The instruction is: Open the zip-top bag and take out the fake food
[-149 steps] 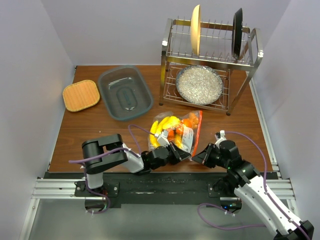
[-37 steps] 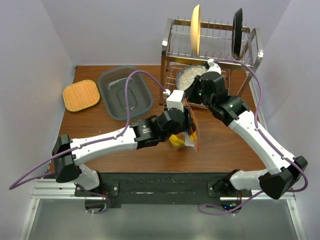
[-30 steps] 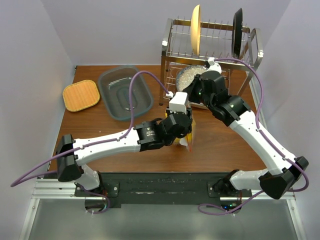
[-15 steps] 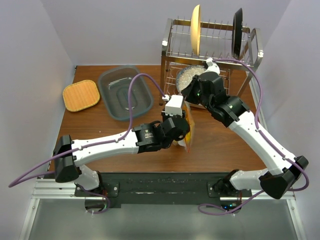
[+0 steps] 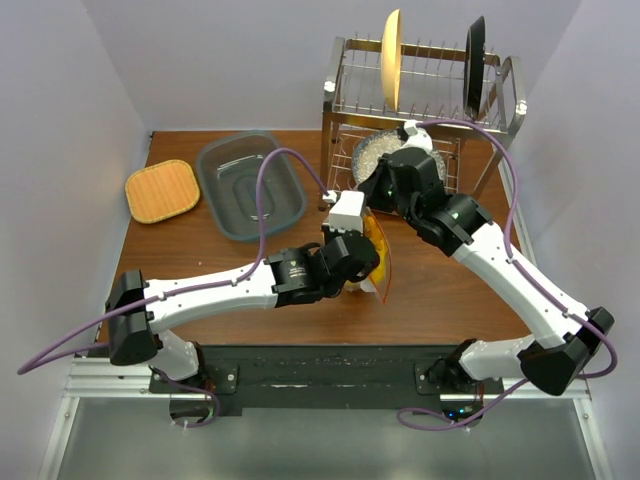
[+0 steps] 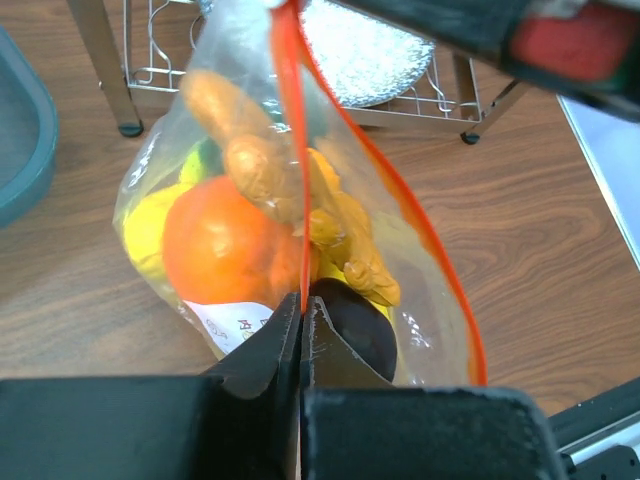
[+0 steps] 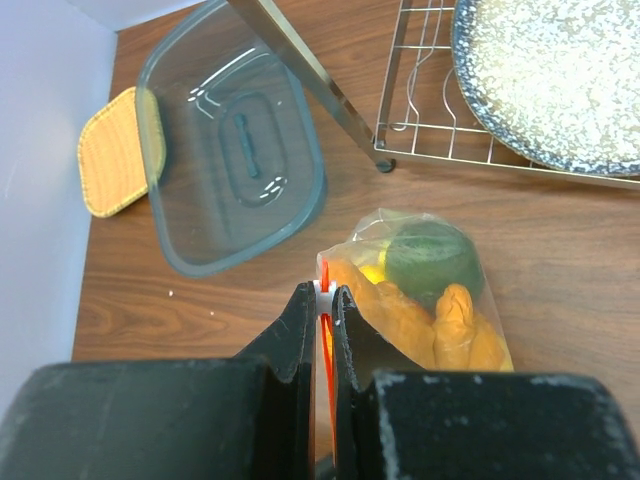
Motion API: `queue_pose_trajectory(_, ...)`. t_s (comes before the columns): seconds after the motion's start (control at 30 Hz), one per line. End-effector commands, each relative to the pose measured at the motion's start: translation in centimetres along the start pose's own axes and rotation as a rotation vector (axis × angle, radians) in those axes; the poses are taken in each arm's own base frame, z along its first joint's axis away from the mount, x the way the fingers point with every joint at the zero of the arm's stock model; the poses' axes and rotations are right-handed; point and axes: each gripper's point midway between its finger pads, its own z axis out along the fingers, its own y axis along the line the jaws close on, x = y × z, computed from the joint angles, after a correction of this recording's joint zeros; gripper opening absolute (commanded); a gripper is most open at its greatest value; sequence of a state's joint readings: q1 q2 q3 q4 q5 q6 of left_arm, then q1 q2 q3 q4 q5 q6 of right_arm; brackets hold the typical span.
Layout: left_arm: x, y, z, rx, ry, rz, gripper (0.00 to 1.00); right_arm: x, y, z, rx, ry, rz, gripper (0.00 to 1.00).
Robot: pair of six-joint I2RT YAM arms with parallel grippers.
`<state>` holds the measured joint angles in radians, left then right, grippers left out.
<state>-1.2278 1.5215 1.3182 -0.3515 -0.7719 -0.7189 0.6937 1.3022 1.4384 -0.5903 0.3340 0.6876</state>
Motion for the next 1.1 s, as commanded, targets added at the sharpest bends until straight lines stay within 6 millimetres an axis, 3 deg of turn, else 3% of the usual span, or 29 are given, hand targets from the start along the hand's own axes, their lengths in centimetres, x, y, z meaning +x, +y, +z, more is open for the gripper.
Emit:
queue_pose_trajectory(0.0, -2.4, 0.9, -0.9, -0.001, -0.063, -0.062, 0.0, -2.6, 0.2, -1.2, 0.002, -0.092, -0.006, 0.0)
queue_pose_trajectory(0.07, -2.4, 1.0, -1.0, 0.011, -0.064, -0.07, 0.0, -2.4, -0.3, -1.5, 0.009, -0.09, -0.032, 0.04)
queue_pose_trajectory(0.1, -2.8, 1.1, -1.3, 0.017, -0.072, -0.081, 0.0, -2.4, -0.4, -1.6, 0.01, -0.092, -0.042, 0.12)
queue_pose_trajectory(0.13, -3.0, 1.2, -1.4, 0.02, -0.078, -0.088, 0.0, -2.3, -0.6, -1.7, 0.011, -0.09, -0.074, 0.28)
queue_pose_trajectory(0.17, -3.1, 1.4, -1.4, 0.022, -0.076, -0.091, 0.0, -2.4, -0.9, -2.1, 0.012, -0.092, -0.088, 0.37)
queue_pose_trajectory(0.27, -3.7, 1.7, -1.4, 0.036, -0.076, -0.113, 0.0, -2.6, -1.7, -3.2, 0.027, -0.092, -0.149, 0.55)
queue_pose_trajectory(0.37, -3.9, 1.9, -1.1, 0.046, -0.071, -0.124, 0.0, -1.9, -2.5, -4.1, 0.029, -0.057, -0.211, 0.62)
queue_pose_trajectory(0.57, -4.0, 2.2, -0.3, 0.063, -0.049, -0.152, 0.0, 0.9, -3.8, -5.9, 0.008, 0.023, -0.292, 0.57)
queue_pose_trajectory(0.63, -4.0, 2.3, -0.1, 0.062, -0.043, -0.159, 0.0, 1.8, -3.3, -6.4, -0.028, 0.052, -0.315, 0.49)
queue_pose_trajectory(0.83, -4.0, 2.4, 0.2, 0.059, -0.038, -0.164, 0.0, 6.9, -1.1, -7.4, -0.077, 0.189, -0.423, 0.43)
queue_pose_trajectory(0.93, -3.8, 2.4, 0.3, 0.06, -0.033, -0.167, 0.0, 7.6, -2.4, -7.1, -0.008, 0.184, -0.431, 0.43)
queue_pose_trajectory(1.07, -3.7, 2.4, 0.4, 0.06, -0.028, -0.165, 0.0, 7.1, -4.6, -7.7, 0.076, 0.155, -0.44, 0.43)
